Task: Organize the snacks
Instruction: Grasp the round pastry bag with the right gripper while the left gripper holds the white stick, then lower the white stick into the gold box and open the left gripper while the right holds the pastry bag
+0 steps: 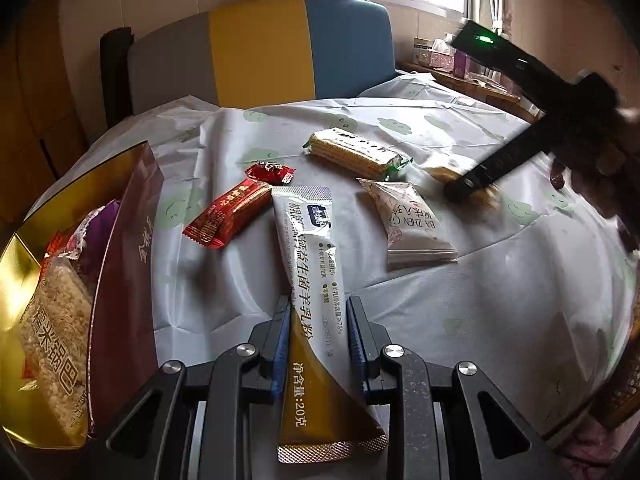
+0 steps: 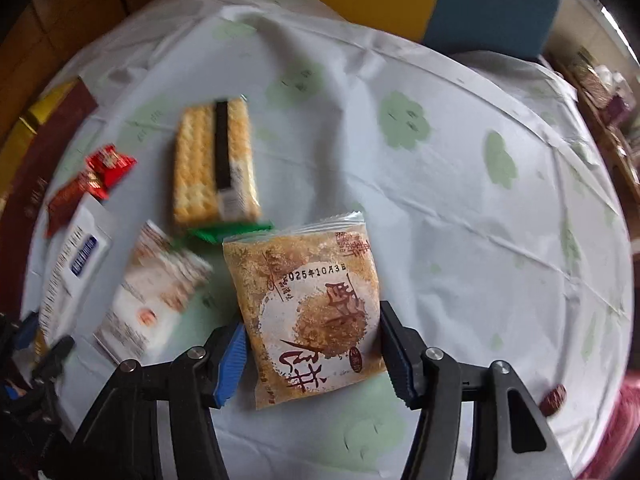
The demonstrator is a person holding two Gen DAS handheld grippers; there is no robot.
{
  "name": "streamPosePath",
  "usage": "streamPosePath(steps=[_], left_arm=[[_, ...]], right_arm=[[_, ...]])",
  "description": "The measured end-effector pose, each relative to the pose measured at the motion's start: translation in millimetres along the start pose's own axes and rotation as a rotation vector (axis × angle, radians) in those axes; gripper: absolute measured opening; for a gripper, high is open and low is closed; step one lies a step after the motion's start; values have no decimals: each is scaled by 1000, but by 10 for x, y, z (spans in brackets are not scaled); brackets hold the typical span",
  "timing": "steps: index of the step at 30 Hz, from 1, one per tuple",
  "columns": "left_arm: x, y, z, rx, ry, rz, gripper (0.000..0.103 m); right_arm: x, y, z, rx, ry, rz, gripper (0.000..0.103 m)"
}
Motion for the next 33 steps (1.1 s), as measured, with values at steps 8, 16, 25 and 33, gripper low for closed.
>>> streamPosePath(steps=[8,16,25,33], left_arm=[[43,-87,-67,77,68,-71,24],[523,-466,-550,233,129,-4,24],[397,-513,-1932,419,-56,-80,25],[-260,-274,-2606,403,-142,-232,26]], right_arm=[[48,349,-68,-50,-80,-4,62],[58,356,159,-27,-76,10,62],[-23,352,28,0,-46,10,61],[-2,338,40,8,-42,8,61]])
Point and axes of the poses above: each gripper's, at about its wrist camera, not at the fingertips, and x roughly against the way its jaws point, z to its right, y to its underside, the point moved 9 cm from there along -x, roughly the way its jaws point, and after that the axes turned 15 degrees about -y, right-handed, at the moved point
